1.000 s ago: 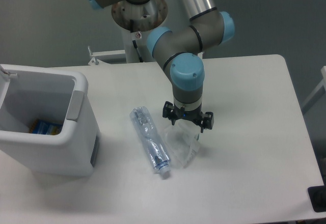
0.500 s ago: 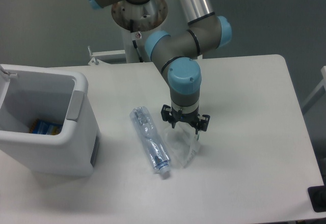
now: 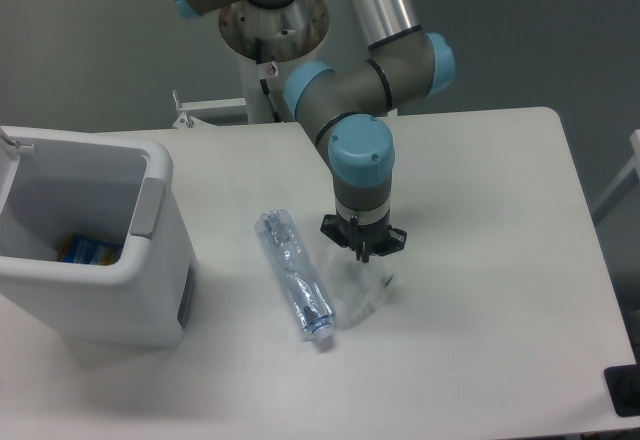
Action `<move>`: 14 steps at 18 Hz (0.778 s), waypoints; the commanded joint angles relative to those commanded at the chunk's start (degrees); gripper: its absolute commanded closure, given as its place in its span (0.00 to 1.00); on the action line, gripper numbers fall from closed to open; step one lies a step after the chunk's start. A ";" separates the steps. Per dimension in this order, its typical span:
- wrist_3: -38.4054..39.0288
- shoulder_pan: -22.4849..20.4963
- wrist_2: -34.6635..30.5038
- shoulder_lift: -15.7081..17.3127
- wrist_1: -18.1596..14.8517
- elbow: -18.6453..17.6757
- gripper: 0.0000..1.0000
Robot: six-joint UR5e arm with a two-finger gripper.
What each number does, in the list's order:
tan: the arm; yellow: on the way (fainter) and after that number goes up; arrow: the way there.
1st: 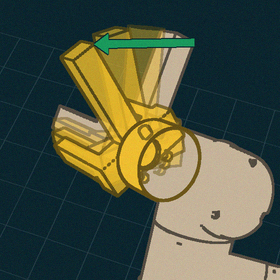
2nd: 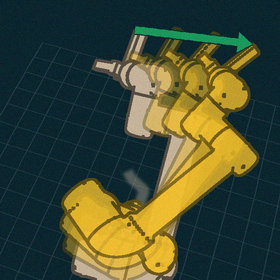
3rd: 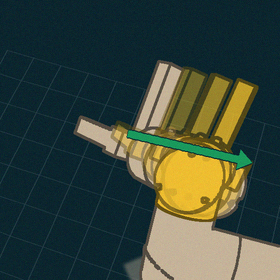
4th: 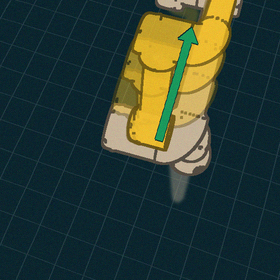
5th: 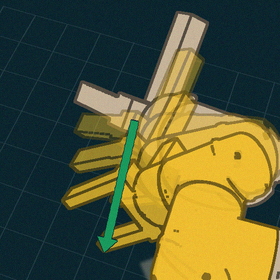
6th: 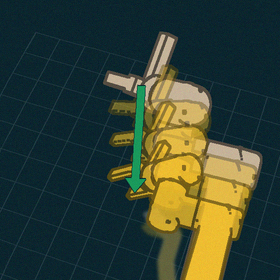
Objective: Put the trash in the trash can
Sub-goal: 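Lower the open gripper onto the clear plastic wrapper and close it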
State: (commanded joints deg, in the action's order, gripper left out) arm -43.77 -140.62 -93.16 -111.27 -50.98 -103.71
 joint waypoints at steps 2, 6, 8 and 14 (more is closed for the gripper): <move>0.09 0.00 0.00 0.09 0.00 0.09 0.98; 0.09 0.00 0.09 0.09 0.00 0.26 0.99; 0.09 0.00 0.70 0.26 -0.17 1.14 0.99; 5.60 -0.44 2.54 0.00 -0.26 5.27 0.99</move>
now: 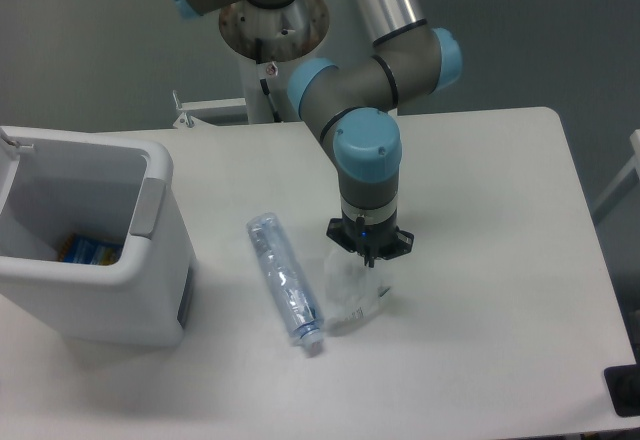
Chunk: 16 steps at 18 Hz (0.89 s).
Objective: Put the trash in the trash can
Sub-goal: 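Lower the open gripper onto the clear plastic wrapper and close it, then lift the wrapper and carry it over the white trash bin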
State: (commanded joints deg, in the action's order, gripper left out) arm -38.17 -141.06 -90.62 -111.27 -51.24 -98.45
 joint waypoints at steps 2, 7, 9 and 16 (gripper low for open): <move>3.87 -0.09 2.28 -0.53 0.00 1.93 0.99; 12.40 -0.88 9.57 -1.23 0.09 5.28 0.98; 14.95 -1.58 13.26 -1.23 0.09 6.33 0.98; 20.58 -1.58 21.71 2.27 0.09 7.65 0.98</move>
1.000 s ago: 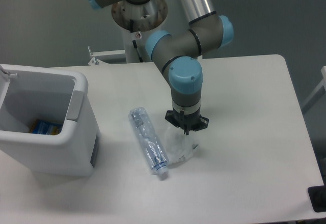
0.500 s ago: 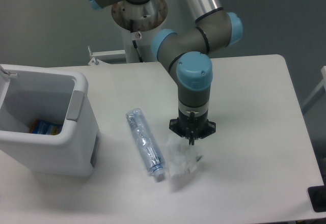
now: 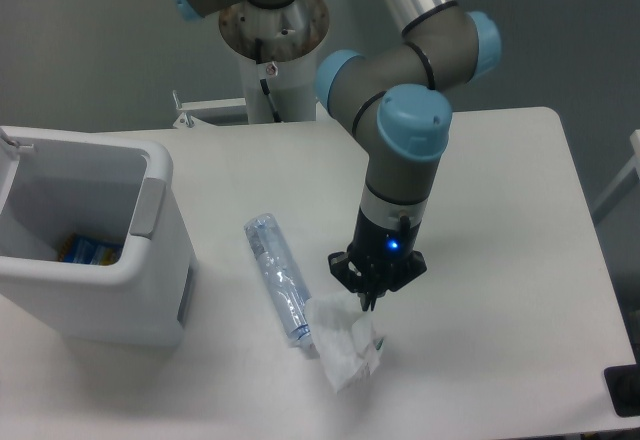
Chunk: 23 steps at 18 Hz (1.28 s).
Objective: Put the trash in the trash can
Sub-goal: 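Lift the wrapper and carry it over the white trash bin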
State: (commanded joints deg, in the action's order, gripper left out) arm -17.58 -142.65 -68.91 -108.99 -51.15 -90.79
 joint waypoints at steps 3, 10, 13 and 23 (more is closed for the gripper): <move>2.63 0.44 2.72 2.55 0.00 0.09 0.98; 5.80 0.62 8.44 9.14 -0.09 0.09 0.98; 7.47 2.81 8.45 12.65 -0.18 0.09 0.98; 8.00 12.48 12.92 17.84 -0.61 -1.58 0.98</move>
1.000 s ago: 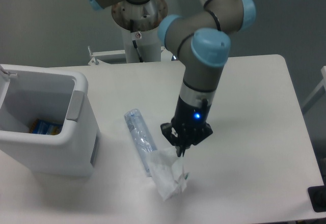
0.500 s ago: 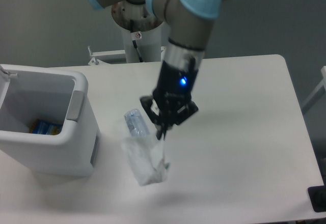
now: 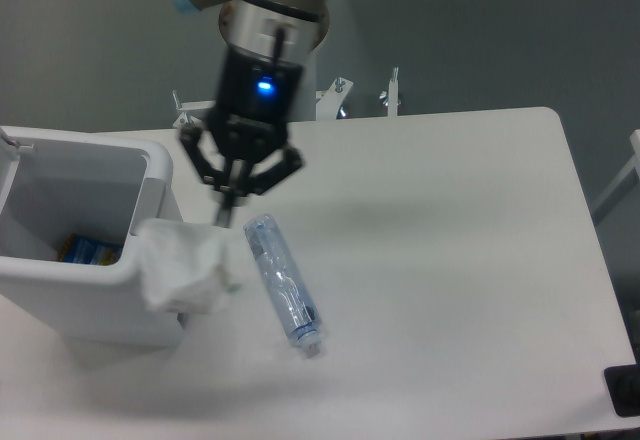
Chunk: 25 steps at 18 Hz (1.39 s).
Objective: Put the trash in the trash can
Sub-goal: 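Lift the wrapper and carry it over the white trash bin, then open the gripper to drop the wrapper into the bin, rise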
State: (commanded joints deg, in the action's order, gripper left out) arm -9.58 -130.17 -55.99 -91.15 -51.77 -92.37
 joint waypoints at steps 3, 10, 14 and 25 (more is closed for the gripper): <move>0.09 0.71 1.32 2.90 0.09 -2.89 0.98; 0.26 2.20 1.50 3.35 0.18 -5.71 0.66; 0.09 2.29 1.41 3.44 0.35 -6.68 0.46; 0.09 1.50 1.41 3.62 0.53 -5.02 0.32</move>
State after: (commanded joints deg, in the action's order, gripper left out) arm -9.49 -128.67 -54.58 -87.54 -51.24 -97.39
